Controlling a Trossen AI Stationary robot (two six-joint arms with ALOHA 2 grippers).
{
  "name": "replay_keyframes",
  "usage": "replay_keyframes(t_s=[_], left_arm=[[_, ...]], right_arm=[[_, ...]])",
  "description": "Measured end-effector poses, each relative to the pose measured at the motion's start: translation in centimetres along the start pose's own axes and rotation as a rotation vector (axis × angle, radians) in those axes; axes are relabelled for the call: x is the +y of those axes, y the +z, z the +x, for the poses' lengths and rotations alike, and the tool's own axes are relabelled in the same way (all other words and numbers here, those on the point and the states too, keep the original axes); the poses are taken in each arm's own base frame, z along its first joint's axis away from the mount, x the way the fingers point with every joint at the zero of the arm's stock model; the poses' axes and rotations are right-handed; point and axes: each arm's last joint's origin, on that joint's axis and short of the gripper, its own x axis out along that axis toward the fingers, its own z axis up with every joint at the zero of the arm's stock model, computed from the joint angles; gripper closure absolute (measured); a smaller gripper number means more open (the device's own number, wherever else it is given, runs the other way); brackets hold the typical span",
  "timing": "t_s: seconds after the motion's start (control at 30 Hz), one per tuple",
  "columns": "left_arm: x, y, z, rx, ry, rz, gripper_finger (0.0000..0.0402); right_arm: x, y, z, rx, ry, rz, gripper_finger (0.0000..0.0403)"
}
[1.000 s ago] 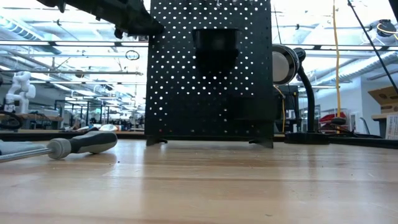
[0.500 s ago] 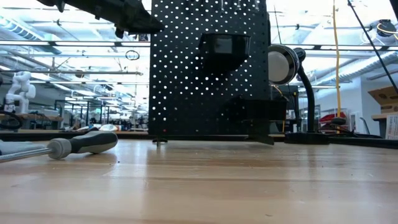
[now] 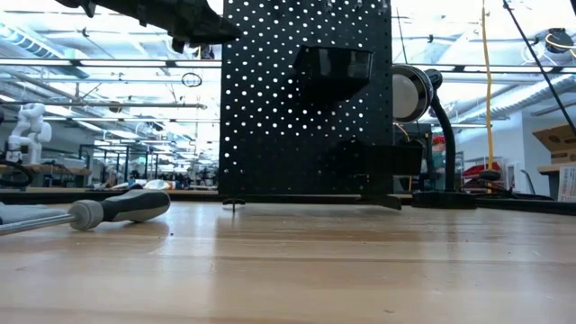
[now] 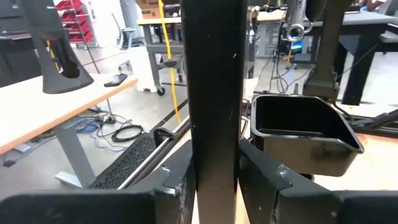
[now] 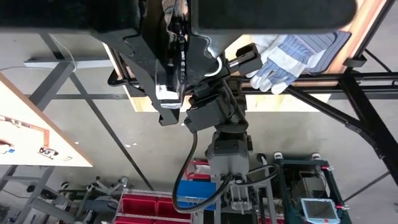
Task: Hang tools onto peg board
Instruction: Remove the black pliers from the black pegboard
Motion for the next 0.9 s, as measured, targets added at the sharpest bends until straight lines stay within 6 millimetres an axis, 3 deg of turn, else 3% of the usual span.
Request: replay_keyframes(t_s=[0.9], left_arm=[[-0.81,-0.16,-0.29,0.003,-0.294,0.041,0.031]], right_arm=[[0.82,0.14,-0.86,0.003,0.145,-0.021,0.0385]])
